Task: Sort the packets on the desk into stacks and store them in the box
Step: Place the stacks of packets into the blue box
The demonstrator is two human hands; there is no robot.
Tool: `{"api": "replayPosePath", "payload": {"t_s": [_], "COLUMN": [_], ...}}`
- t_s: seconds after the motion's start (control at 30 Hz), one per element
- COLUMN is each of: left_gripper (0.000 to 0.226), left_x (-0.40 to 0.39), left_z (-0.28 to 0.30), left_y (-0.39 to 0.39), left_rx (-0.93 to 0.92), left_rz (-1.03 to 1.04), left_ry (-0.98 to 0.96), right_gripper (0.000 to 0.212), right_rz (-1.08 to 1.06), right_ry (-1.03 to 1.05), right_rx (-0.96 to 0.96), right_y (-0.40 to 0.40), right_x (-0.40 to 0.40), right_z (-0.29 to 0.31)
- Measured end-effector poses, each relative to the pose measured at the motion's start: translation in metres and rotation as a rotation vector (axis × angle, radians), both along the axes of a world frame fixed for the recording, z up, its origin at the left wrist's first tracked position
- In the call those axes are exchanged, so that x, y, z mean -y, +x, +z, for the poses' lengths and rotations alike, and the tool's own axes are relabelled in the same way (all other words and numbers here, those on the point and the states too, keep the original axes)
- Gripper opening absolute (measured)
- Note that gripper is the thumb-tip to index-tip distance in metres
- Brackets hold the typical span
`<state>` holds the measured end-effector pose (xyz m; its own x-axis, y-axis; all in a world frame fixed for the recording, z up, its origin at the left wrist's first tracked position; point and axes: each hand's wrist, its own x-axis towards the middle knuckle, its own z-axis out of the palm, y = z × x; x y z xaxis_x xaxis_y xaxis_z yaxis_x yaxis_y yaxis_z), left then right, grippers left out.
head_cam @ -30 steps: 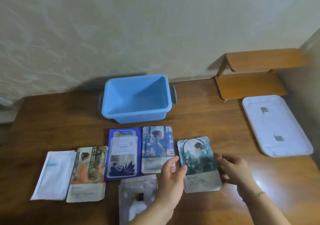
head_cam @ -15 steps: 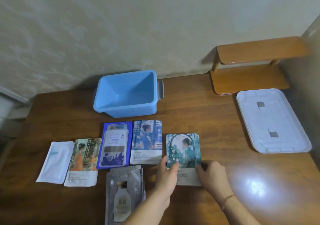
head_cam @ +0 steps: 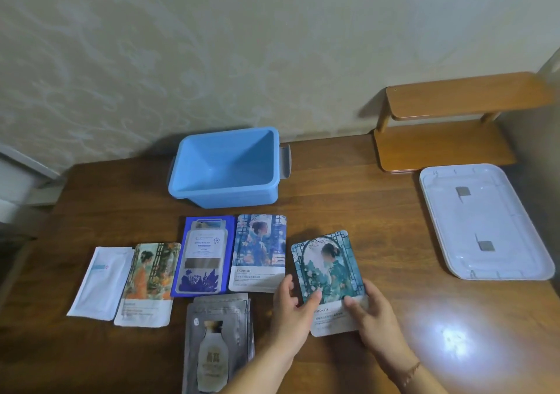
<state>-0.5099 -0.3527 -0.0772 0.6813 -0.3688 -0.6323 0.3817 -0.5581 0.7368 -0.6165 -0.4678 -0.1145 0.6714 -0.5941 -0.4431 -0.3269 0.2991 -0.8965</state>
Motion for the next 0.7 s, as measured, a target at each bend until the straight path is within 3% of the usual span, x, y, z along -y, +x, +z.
{"api": "replayPosePath", "payload": {"t_s": [0.1,0.17,0.33,0.5,0.57,0.63,0.7], "left_gripper": [0.053,0.046,0.018,0.025,0.020,0.015,0.024], "left_x": [0.005,0.011,0.031,0.041,0.042,0.043,0.048], "left_z": [0.000,0.003,0.006,-0.011,-0.018,-0.013,0.005], "left_y": [0.011,0.018,0.032,0.046,0.044,0.041,0.041], "left_rx": [-0.244,-0.281,0.080,0.219,0.223,0.163,-0.055], "left_rz": [0.107,0.097,-0.040,-0.188,-0.188,-0.051,0.183], "left_ry": [-0.327,-0.461,-0.415,-0.376,-0.324,-0.279,-0.421], "right_gripper": [0.028,0.034,0.035,0.023,0.023,0.022,0.022], "right_rz": [0.004,0.021,0.098,0.192,0.229,0.262,0.229], "right_ry": [0.136,0.172,-0.093,-0.315,-0.323,-0.242,-0.059], "right_rx": [0.196,0.270,0.313,0.210,0.164,0.193,0.305], "right_y": [-0.006,-0.003,0.028,0.045,0.045,0.048,0.049], "right_x": [0.011,0.018,0.050,0.069,0.071,0.076,0.081], "right_z": [0.002,0.001,0.007,-0.022,-0.028,-0.015,0.013]}}
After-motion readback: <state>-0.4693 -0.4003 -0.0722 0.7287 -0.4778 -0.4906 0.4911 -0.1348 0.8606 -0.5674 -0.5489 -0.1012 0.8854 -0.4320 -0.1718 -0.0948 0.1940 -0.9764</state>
